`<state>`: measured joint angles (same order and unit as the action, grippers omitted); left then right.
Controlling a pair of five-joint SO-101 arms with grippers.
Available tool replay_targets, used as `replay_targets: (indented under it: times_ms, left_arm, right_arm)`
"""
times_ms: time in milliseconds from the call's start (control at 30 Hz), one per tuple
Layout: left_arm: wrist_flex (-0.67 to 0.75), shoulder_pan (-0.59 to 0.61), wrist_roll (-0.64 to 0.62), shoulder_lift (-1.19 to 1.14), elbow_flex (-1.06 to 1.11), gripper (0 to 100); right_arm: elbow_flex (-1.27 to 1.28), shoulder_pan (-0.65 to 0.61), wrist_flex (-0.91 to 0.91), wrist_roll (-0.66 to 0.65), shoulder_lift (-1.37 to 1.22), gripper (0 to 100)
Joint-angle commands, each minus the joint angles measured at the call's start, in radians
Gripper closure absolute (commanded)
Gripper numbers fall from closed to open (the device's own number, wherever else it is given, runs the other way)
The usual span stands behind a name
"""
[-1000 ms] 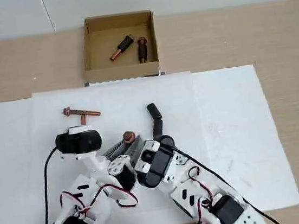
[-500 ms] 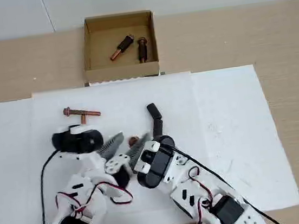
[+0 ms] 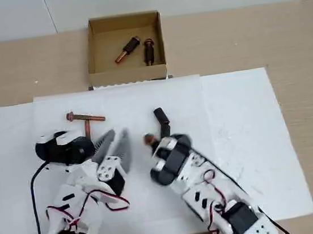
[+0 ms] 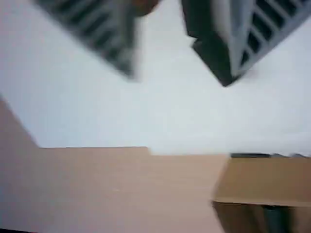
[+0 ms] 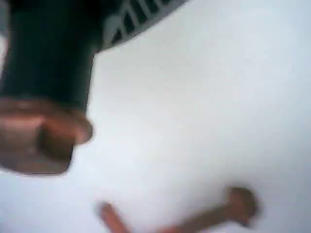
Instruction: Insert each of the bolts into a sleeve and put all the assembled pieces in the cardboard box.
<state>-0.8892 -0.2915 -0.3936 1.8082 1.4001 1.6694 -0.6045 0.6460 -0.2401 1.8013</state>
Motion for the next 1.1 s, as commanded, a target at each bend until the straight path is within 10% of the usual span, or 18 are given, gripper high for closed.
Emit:
replay_targets:
  times_ms: [0, 333, 1067]
  left_arm:
    - [0.009, 0.092, 0.098, 0.008, -0.035, 99]
    - [0.008, 0.308, 0.273, 0.008, 0.139, 100]
    - [0.008, 0.307, 0.269, 0.008, 0.282, 100]
  right_arm:
    - [-0.012, 0.15, -0.005, 0.041, 0.013, 99.5]
    - [-0.155, 0.43, 0.188, 0.315, 0.007, 99.5]
    - [-0.818, 0.417, 0.15, 0.368, -0.762, 99.5]
